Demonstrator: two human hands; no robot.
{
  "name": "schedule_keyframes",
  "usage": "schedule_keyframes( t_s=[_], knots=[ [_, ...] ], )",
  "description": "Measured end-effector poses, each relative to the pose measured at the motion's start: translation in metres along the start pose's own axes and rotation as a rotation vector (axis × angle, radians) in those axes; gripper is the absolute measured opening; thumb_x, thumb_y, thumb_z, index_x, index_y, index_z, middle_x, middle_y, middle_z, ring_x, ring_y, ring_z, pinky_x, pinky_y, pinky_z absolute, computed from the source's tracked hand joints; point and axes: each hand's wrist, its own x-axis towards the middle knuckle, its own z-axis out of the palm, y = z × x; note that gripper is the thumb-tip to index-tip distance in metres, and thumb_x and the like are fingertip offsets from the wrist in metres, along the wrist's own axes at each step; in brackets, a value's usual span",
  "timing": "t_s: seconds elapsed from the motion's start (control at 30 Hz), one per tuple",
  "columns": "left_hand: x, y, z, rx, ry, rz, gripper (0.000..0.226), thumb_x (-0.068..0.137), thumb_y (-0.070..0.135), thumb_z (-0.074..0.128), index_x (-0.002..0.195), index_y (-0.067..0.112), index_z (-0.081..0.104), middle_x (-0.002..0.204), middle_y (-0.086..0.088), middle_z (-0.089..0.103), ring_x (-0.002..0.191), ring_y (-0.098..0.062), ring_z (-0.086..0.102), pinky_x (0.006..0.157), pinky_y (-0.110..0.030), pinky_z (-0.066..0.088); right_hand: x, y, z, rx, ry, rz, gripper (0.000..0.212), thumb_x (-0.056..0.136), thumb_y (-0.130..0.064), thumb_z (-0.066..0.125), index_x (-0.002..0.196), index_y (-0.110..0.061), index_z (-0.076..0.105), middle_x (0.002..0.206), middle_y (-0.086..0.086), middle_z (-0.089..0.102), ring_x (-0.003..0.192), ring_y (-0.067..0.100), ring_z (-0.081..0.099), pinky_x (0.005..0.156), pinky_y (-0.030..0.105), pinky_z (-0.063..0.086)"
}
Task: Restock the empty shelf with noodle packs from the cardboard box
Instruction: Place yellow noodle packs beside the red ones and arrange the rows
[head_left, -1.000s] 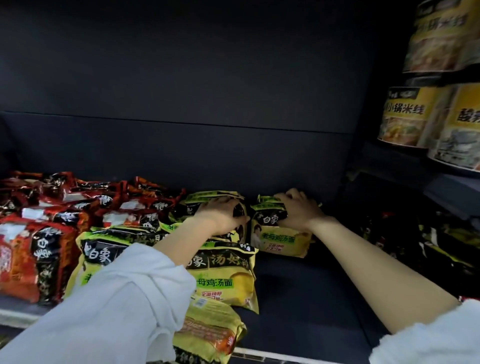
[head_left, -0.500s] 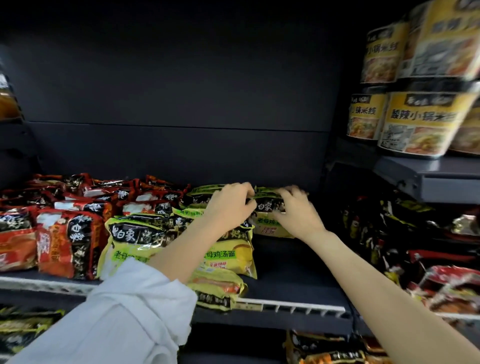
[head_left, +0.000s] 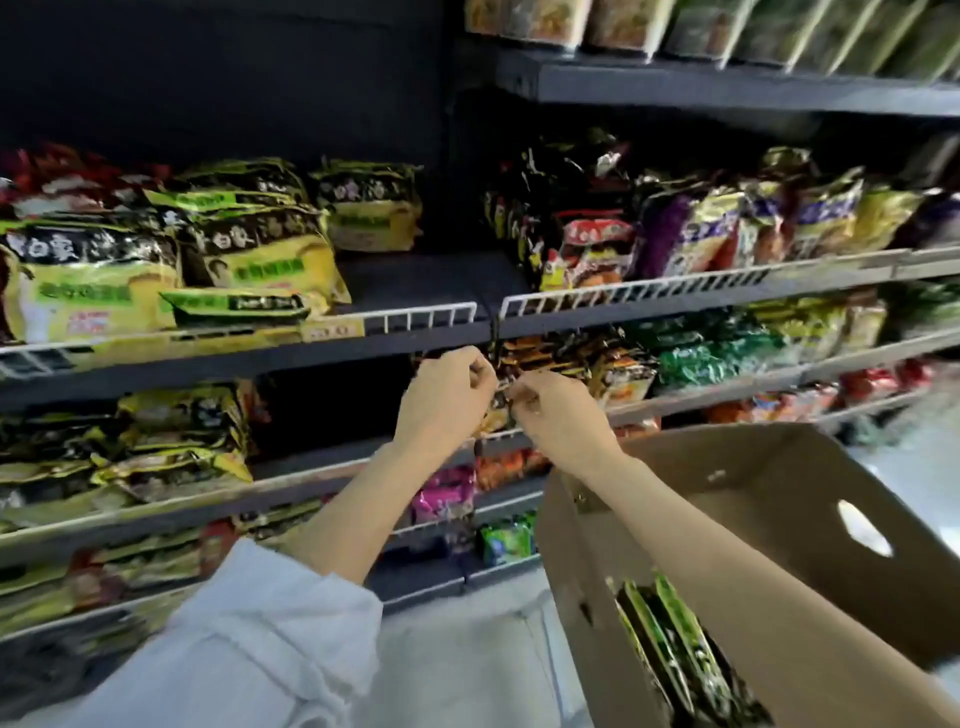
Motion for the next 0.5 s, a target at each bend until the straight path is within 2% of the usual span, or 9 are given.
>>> schedule_keyframes(
  t_s=[0.17,0.23,0.33,0.43,0.5],
  knots=[
    [-0.045,0.032,0.079,-0.017,-0.187,-0.045,0.016,0.093,0.022,0.052,0.089,0.013,0.065,0.083,-0.004,0.069,0.075,-0.022,0.065,0.066,-0.033,0.052,-0.074,0.080,0.005,-0.017,-0.117,0.174,0.020,0.090,-0.016,0.051,0.103,-0.014,0.066,0.085,0.004,0.063,0.082,0.027,0.060,0.066,0.033,0.047],
    [-0.057,0.046,0.109,-0.023,-0.280,-0.061,0.015,0.093,0.020,0.052,0.090,0.013,0.065,0.084,-0.003,0.067,0.078,-0.022,0.065,0.067,-0.032,0.050,-0.094,0.114,0.006,-0.009,-0.149,0.240,0.018,0.088,-0.016,0.052,0.100,-0.015,0.066,0.095,0.007,0.067,0.092,0.029,0.062,0.074,0.036,0.052],
    [-0.073,0.068,0.156,-0.041,-0.402,-0.119,0.016,0.093,0.018,0.052,0.095,0.010,0.066,0.093,-0.008,0.070,0.082,-0.023,0.064,0.069,-0.031,0.048,-0.120,0.167,0.010,0.004,-0.210,0.299,0.025,0.086,-0.014,0.052,0.107,-0.014,0.066,0.109,0.012,0.066,0.106,0.031,0.058,0.087,0.040,0.050],
    [-0.091,0.088,0.204,-0.014,-0.445,-0.210,0.019,0.093,0.019,0.052,0.102,0.010,0.065,0.104,-0.009,0.069,0.092,-0.024,0.064,0.078,-0.030,0.048,-0.142,0.221,0.015,-0.089,-0.310,0.351,0.041,0.091,-0.021,0.053,0.132,-0.014,0.051,0.133,0.013,0.049,0.129,0.033,0.038,0.103,0.042,0.039],
    [-0.106,0.096,0.233,0.004,-0.476,-0.257,0.026,0.094,0.019,0.051,0.116,0.009,0.062,0.118,-0.009,0.065,0.106,-0.024,0.061,0.087,-0.030,0.046,-0.154,0.253,0.015,-0.165,-0.362,0.408,0.054,0.093,-0.028,0.054,0.142,-0.016,0.035,0.142,0.015,0.034,0.134,0.035,0.026,0.106,0.046,0.034]
  ],
)
